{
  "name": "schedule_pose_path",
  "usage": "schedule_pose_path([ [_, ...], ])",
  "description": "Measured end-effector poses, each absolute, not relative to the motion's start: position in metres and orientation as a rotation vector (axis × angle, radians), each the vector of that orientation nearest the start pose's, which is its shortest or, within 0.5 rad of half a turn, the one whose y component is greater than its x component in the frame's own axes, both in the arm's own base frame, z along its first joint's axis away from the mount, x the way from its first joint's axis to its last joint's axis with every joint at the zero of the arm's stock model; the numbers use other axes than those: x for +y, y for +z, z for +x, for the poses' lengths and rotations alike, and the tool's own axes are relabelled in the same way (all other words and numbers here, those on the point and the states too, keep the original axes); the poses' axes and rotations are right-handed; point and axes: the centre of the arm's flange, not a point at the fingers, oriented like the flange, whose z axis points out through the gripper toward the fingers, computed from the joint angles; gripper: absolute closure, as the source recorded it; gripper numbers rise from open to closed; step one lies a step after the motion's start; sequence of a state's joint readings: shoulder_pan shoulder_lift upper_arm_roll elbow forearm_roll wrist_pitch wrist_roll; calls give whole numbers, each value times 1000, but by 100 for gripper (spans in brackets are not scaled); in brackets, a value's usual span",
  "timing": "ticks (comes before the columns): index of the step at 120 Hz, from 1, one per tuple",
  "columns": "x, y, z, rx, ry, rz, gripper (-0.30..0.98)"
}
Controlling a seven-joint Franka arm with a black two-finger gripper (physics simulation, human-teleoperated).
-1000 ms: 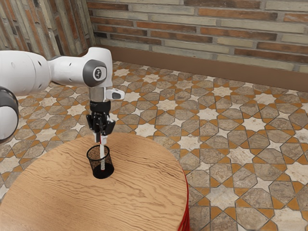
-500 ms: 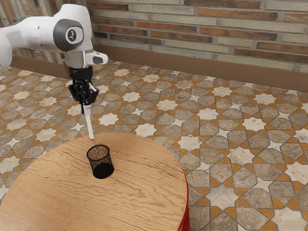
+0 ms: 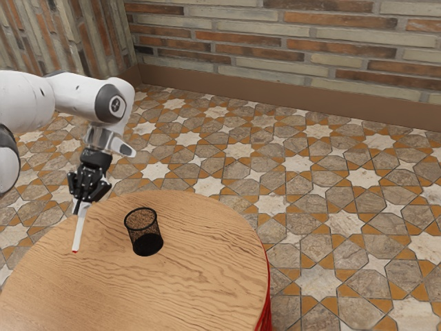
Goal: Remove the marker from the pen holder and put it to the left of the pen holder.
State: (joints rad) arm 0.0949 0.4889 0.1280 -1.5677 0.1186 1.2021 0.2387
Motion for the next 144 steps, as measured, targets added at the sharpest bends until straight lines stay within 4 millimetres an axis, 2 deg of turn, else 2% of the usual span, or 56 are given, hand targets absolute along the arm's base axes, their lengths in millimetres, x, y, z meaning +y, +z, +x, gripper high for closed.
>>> schedule_pose_path([
  [22, 137, 293, 578, 21, 1394, -2821, 75],
  [66, 148, 259, 595, 33, 1384, -2823, 74],
  [77, 148, 258, 596, 33, 1384, -2829, 63],
  [90, 148, 257, 596, 34, 1385, -2835, 40],
  [102, 147, 264, 599, 33, 1364, -2843, 25],
  [107, 144, 282, 603, 43, 1305, -2868, 20],
  [111, 132, 314, 606, 83, 1208, -2910, 17],
  [117, 103, 382, 606, 168, 1005, -2977, 14],
  [121, 86, 428, 598, 216, 867, -3011, 12],
  [132, 56, 546, 557, 279, 475, -3087, 8],
  [136, 49, 570, 547, 291, 378, -3104, 7],
  [144, 40, 597, 537, 311, 245, -3122, 5],
])
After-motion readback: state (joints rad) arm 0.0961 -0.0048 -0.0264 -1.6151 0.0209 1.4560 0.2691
